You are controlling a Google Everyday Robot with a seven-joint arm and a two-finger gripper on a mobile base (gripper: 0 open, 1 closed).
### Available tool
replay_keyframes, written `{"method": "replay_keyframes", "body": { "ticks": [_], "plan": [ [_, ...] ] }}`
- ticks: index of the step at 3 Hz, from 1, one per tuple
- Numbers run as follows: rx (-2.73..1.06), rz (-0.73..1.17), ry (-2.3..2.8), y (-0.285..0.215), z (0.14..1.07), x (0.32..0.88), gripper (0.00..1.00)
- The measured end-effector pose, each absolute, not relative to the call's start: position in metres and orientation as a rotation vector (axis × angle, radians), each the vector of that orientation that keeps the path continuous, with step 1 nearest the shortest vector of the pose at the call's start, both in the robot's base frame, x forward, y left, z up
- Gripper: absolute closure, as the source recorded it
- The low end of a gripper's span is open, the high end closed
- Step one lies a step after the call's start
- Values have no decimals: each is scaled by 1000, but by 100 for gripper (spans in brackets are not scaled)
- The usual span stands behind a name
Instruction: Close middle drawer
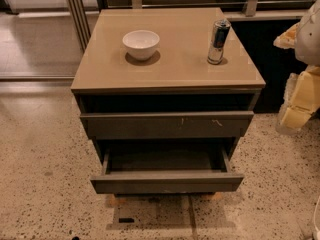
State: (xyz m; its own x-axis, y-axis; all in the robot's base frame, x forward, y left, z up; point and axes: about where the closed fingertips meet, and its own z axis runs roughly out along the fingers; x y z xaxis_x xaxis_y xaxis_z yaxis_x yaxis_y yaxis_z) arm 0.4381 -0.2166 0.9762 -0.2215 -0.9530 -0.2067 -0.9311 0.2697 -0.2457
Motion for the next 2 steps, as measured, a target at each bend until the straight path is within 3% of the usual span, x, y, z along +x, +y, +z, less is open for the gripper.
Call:
{"method": "replay_keyframes", "body": {
  "ticks": [1, 2],
  "plan": [
    [-1725, -99, 2232, -217, 976, 438, 0],
    [-1725, -99, 2232, -217, 976, 438, 19]
  ]
}}
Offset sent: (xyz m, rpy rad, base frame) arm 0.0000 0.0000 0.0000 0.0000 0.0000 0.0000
